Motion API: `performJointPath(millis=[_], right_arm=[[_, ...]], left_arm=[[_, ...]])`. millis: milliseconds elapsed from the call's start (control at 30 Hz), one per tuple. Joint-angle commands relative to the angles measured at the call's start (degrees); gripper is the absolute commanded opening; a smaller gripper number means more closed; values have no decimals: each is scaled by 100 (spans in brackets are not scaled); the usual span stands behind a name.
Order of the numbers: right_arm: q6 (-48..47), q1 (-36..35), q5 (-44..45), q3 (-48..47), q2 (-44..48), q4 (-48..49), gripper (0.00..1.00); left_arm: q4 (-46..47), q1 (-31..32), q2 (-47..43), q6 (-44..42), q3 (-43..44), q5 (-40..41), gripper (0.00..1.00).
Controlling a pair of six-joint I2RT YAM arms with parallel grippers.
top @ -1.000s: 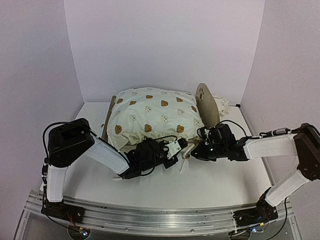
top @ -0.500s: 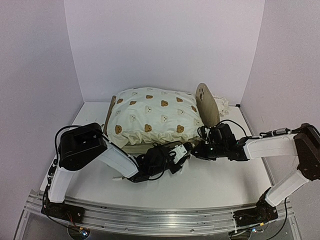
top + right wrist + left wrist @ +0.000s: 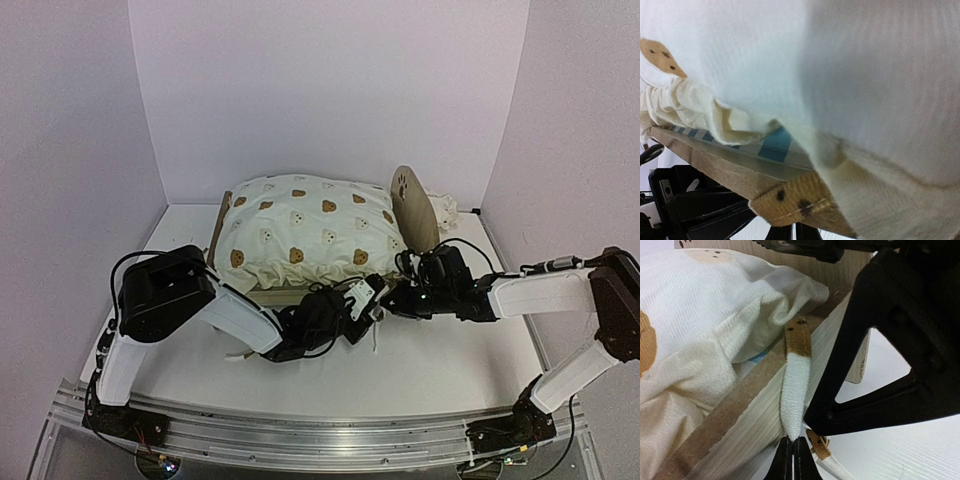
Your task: Set up the pet bed
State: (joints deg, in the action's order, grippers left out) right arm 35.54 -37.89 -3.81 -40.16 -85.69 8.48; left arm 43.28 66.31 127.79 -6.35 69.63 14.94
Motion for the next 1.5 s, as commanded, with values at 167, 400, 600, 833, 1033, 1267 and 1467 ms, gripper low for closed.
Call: performJointPath(millis=[167, 400, 600, 833, 1033, 1267, 1467], right_arm=[[82, 159, -886, 9, 37, 1014, 0], [469, 160, -1708, 13, -69, 1738, 0], [1014, 159, -1909, 290, -118, 2705, 0], [1419, 159, -1659, 136, -501, 3409, 0], [1552, 159, -1234, 254, -532, 3514, 0], [1511, 160, -1185, 174, -790, 3581, 0], [1428, 178, -1089, 257, -835, 3582, 0]], left_arm=[[-262, -36, -956, 896, -330, -805, 0], [-173, 13, -1084, 897, -379, -1446, 0], [-84, 5, -1164, 689, -333, -1711, 0], [-370, -87, -1247, 713, -198, -1907, 0], [-941, -209, -1168, 849, -199, -1998, 0], [-1310, -284, -1289, 278, -330, -2195, 10], [-1843, -365, -1752, -494, -448, -2549, 30]])
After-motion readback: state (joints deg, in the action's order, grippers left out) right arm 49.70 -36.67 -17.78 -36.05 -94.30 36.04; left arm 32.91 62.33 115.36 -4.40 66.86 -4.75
